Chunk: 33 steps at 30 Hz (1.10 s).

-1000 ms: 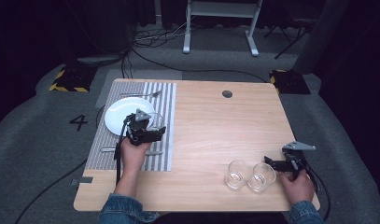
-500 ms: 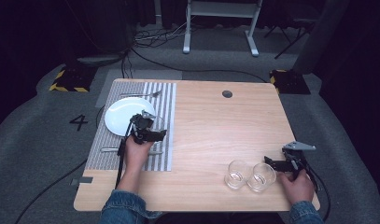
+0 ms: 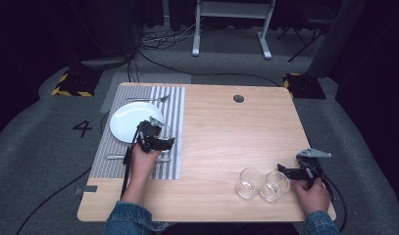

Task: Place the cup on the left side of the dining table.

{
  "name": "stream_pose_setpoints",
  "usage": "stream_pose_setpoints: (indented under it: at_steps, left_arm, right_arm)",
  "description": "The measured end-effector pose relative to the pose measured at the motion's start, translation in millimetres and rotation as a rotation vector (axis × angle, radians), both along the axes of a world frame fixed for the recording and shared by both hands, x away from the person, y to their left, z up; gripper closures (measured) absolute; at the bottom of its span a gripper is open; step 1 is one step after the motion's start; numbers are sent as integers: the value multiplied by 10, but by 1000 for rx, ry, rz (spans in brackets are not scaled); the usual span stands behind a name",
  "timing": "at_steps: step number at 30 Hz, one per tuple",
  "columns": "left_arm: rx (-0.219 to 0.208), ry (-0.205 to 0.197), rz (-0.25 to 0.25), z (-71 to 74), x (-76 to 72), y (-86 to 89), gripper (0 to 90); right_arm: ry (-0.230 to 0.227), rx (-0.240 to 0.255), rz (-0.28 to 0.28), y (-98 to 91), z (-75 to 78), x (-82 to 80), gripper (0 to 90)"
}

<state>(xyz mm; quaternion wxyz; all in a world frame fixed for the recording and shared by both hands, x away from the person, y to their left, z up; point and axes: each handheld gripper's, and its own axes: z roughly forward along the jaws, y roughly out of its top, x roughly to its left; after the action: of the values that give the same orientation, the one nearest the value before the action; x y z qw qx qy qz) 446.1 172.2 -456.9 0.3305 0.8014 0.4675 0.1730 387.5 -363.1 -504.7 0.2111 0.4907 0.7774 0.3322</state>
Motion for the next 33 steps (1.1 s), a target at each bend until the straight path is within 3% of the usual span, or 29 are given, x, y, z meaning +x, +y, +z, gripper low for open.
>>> stream_pose_setpoints:
  at_steps: [3, 7, 13, 15, 25, 33]
  left_arm:
    - [-44, -12, -5, 41, -37, 41, 155]
    - [-68, -63, 7, 125, -113, 86, 144]
    - [-67, -104, 16, 240, -252, 108, 120]
    - [-59, -139, 16, 341, -388, 155, 120]
    - [-88, -142, 11, 421, -762, 325, 129]
    - [-97, -187, -8, 430, -1056, 426, 144]
  right_arm:
    - [0, 0, 0, 0, 0, 0, 70]
    - [0, 0, 0, 0, 0, 0, 70]
    - [0, 0, 0, 0, 0, -1, 70]
    - [0, -1, -1, 0, 0, -1, 70]
    - [0, -1, 0, 0, 0, -2, 70]
    - [0, 0, -1, 0, 0, -2, 70]
